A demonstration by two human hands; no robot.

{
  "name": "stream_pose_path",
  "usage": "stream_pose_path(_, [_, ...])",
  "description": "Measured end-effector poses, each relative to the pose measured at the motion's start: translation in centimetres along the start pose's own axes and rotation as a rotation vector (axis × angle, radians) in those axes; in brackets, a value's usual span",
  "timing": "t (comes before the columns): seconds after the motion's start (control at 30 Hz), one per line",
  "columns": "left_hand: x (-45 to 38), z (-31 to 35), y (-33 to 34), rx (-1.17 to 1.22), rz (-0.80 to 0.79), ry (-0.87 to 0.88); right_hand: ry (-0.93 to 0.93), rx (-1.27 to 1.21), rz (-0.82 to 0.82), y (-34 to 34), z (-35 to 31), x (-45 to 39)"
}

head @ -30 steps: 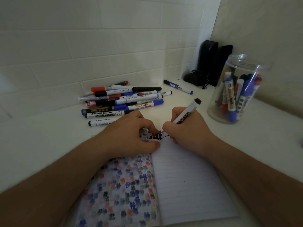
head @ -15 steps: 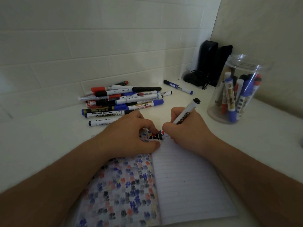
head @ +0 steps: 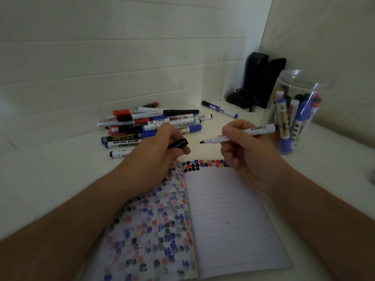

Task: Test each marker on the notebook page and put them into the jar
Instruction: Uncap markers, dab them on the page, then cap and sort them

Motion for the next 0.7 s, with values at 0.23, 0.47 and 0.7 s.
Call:
stream_pose_path(0.23, [0.3, 1.2, 0.0, 0.028, 0.014, 0.040, 0.065, -0.076, 0.013, 0.4, 0.2, 0.3])
stream_pose_path(0.47, [0.5, 1.9, 0.3, 0.018, -0.016, 0.098, 0.033, 0.066, -0.031, 0.7, 0.5, 0.2])
stream_pose_path(0.7, [0.5, 2.1, 0.3, 0.005, -0.008, 0.113, 0.042, 0.105, -0.112, 1.2, 1.0, 0.4])
Point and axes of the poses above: each hand's wrist, its own x-axis away from the middle knuckle, its own y-axis out of the palm, z = x × y, the point moved 8 cm from there along -x, towards the middle knuckle, and after that the axes turned 12 degrees about z, right-handed, at the moved point
